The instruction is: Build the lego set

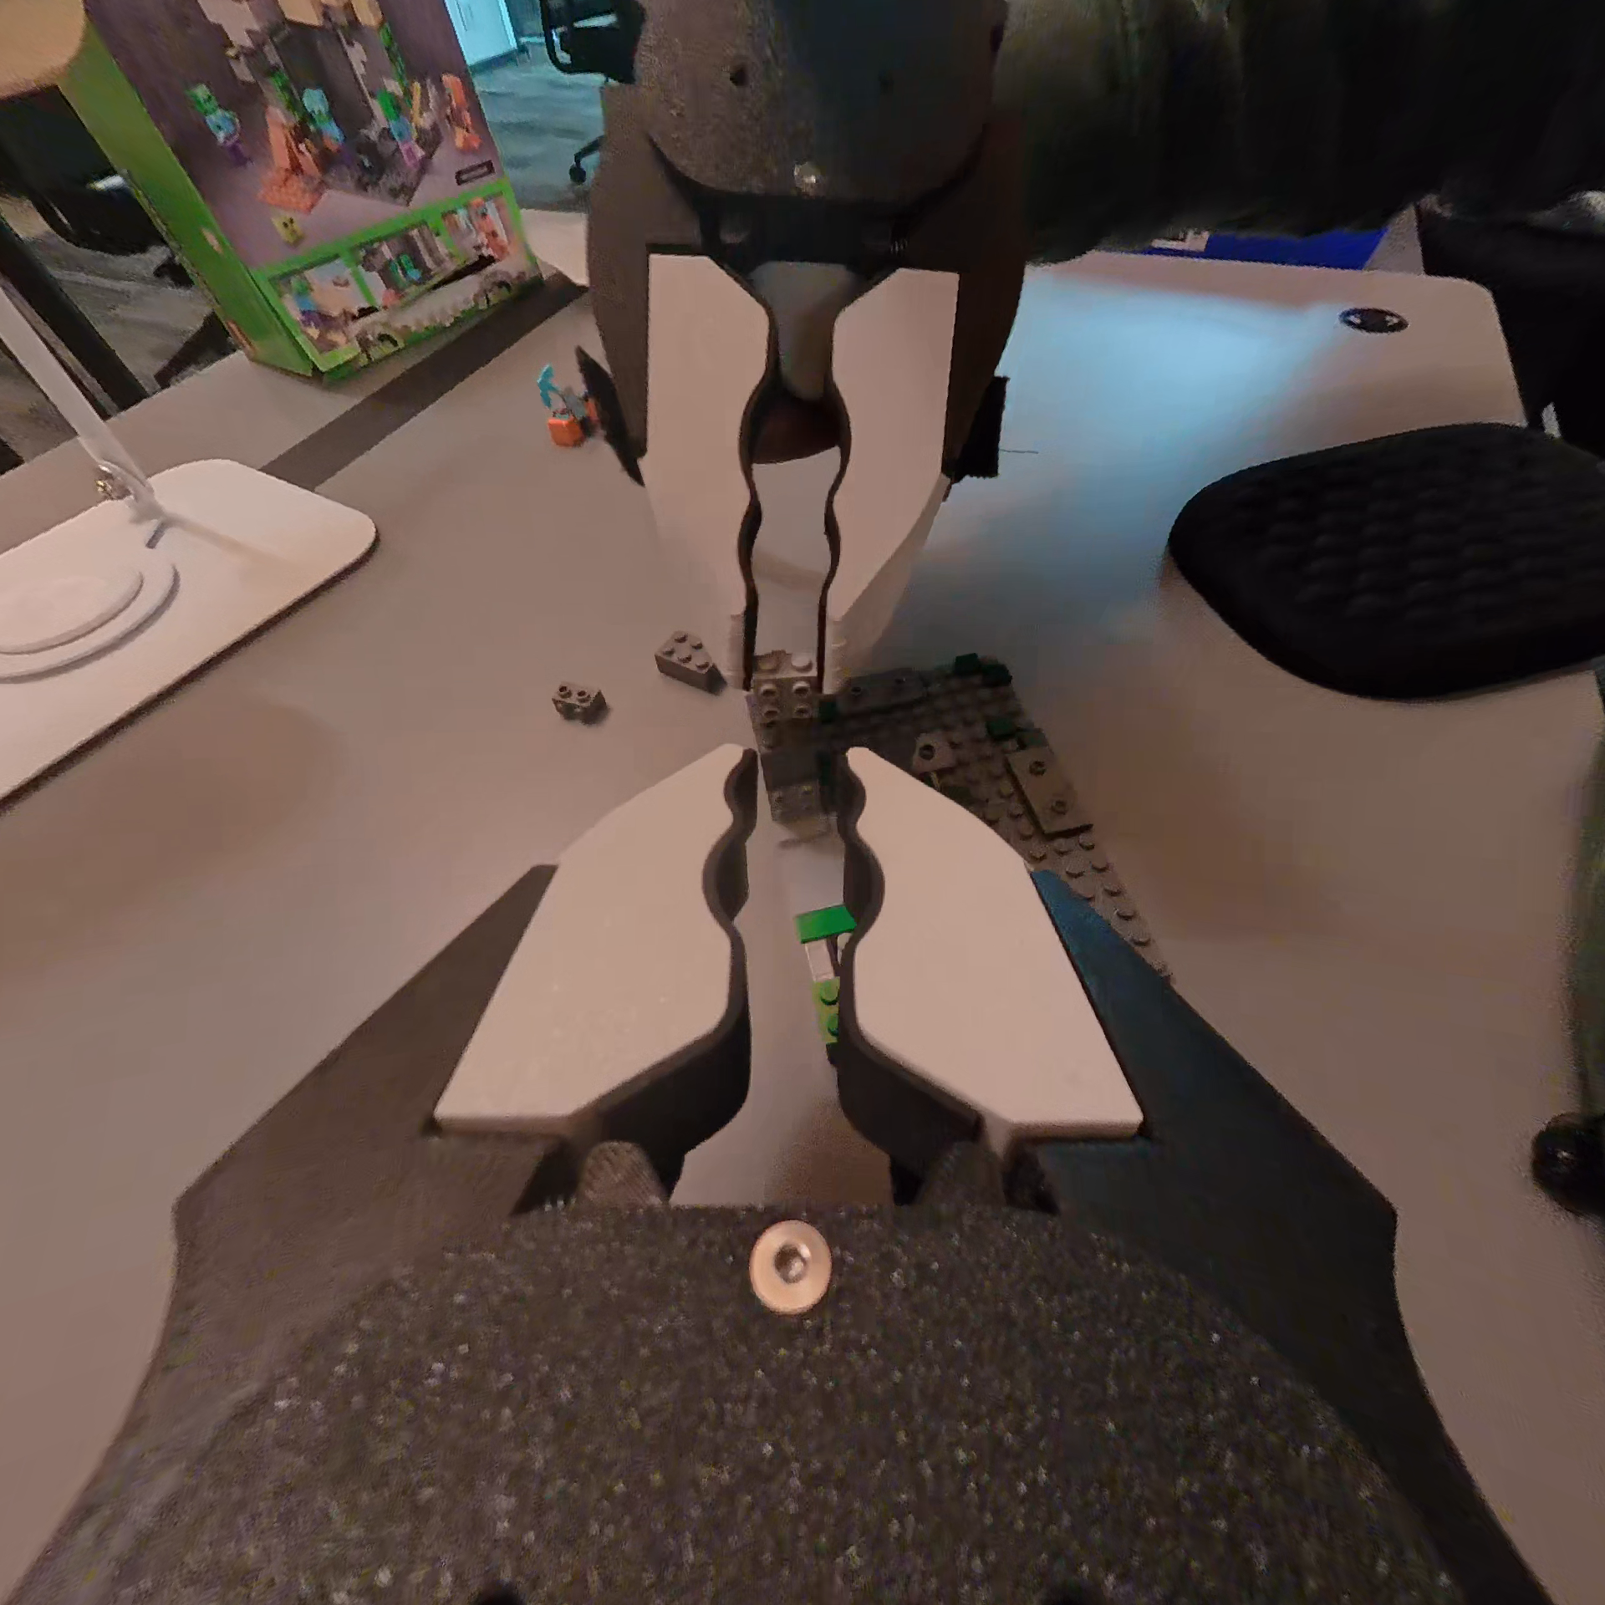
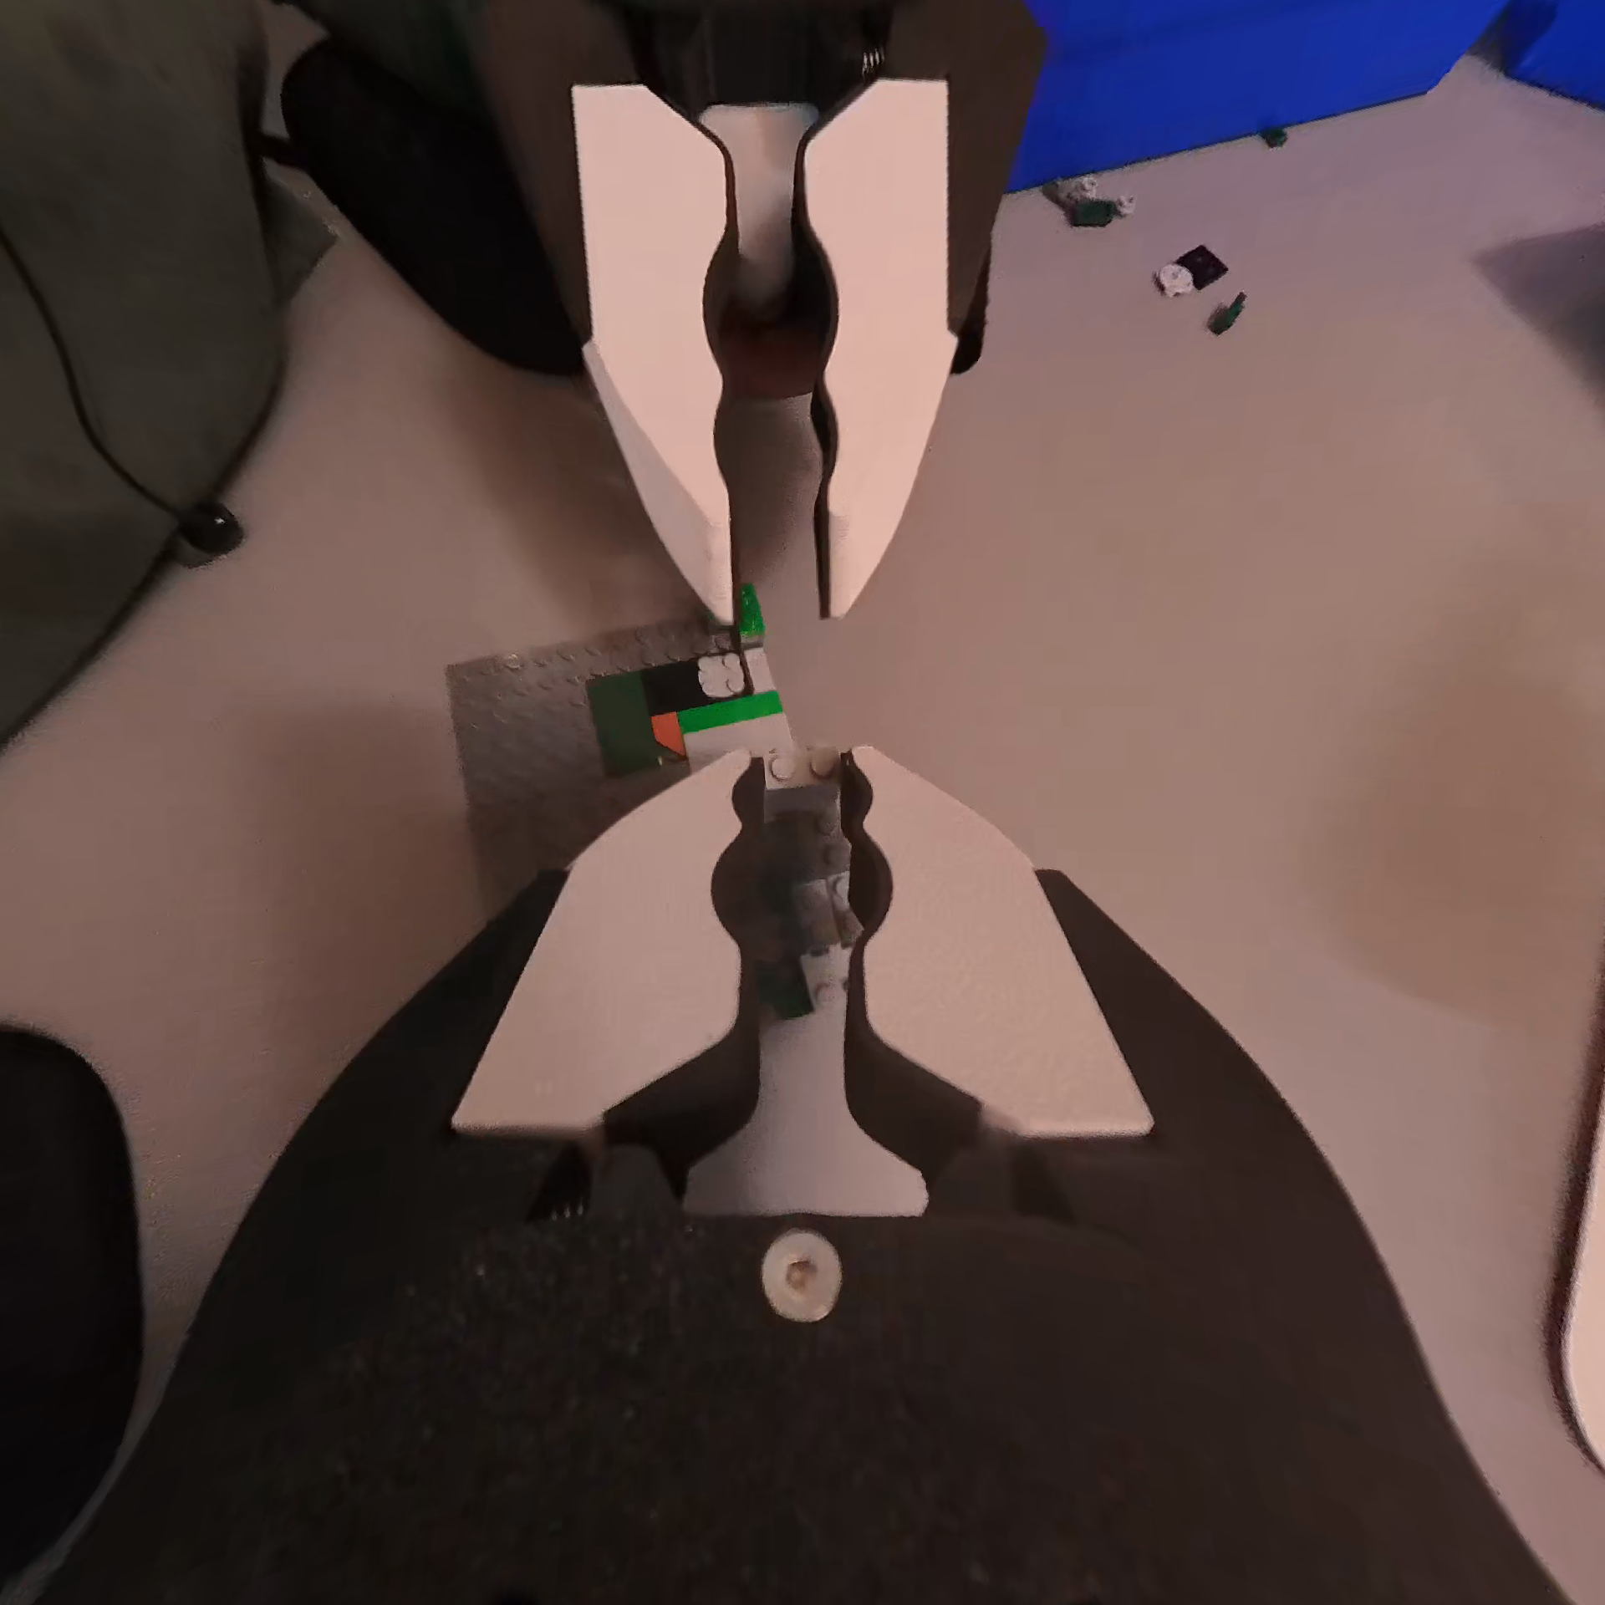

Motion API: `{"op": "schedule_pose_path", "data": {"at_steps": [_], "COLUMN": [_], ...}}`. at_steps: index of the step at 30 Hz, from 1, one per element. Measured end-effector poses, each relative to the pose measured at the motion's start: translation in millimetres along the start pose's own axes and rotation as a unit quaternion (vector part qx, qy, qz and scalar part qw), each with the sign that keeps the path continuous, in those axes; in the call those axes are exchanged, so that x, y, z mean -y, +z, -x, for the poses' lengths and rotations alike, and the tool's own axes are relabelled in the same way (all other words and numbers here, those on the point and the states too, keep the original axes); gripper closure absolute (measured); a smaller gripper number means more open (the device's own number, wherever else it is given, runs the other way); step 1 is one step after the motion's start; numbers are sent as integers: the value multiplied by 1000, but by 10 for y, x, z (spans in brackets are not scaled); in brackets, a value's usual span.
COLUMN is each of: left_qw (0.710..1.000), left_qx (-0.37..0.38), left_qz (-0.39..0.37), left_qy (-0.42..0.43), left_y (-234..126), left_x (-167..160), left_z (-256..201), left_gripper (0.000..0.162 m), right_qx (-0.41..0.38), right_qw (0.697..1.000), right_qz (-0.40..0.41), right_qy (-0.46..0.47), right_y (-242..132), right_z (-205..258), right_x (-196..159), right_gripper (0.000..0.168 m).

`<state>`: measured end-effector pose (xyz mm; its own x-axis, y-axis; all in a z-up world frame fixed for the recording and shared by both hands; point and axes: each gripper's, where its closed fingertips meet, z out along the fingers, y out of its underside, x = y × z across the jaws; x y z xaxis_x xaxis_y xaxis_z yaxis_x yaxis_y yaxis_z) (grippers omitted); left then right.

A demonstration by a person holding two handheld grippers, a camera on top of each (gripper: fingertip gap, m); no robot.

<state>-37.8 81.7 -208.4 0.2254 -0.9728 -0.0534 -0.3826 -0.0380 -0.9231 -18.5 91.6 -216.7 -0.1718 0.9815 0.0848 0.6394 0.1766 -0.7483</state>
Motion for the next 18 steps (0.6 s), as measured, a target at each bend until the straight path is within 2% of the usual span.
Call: {"op": "schedule_pose_path", "data": {"at_steps": [18], "left_qw": [999], "left_qx": [-28], "left_qz": [20], "left_qy": [-28], "left_y": [156], "left_x": [-151], "left_z": [-24], "left_gripper": [147], "right_qx": [57], "right_qw": [998], "right_qz": [-14], "right_qy": [-17], "right_y": [74], "right_z": [-12], "right_x": [-80], "right_gripper": [152]}}
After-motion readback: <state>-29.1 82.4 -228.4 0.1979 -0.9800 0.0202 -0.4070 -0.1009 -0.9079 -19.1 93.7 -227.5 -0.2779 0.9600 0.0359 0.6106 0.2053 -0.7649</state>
